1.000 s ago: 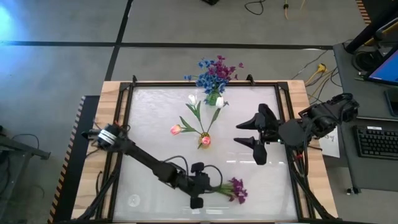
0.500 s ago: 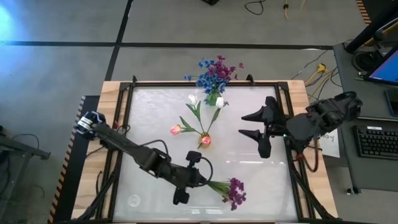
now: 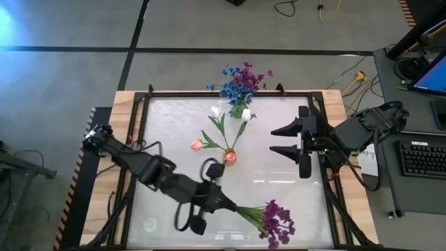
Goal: Sort flowers into vase by color
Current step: Put the purple flowers into the green vase
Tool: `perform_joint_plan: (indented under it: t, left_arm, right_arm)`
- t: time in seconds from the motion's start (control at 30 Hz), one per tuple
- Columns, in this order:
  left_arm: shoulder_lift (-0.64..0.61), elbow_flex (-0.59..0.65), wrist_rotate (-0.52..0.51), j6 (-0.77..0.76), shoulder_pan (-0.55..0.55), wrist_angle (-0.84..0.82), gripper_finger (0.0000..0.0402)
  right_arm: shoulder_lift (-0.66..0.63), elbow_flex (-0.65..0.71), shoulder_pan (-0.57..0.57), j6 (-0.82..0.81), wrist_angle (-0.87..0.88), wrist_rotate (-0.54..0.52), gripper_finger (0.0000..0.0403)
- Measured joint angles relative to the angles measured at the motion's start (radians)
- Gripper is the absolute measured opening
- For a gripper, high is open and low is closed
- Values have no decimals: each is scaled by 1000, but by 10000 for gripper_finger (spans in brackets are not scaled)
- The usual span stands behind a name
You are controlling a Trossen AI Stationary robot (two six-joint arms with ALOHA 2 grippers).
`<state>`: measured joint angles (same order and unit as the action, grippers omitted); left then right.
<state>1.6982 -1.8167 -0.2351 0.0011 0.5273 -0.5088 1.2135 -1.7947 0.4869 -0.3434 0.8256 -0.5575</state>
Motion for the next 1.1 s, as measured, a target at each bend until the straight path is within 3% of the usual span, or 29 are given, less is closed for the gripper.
perform_joint_plan:
  t: [0.13,0.27,0.43,0.63,0.77,1.1]
  left_arm:
    - [-43,-8,-66,6,42,114,0]
    - [-97,-4,-210,40,70,219,0]
    - [-148,-4,-339,38,73,275,0]
    - [-124,-2,-371,137,72,409,0]
    - [-114,-2,-438,168,72,498,0]
    - [-95,-2,-491,165,40,527,0]
  right_arm:
    - [4,0,11,17,-1,10,215]
    - [5,3,21,46,-20,6,215]
    - [17,51,33,143,-203,5,215]
    - [96,66,39,295,-404,20,215]
    - [146,66,39,394,-583,89,215]
    - [231,66,30,516,-893,85,215]
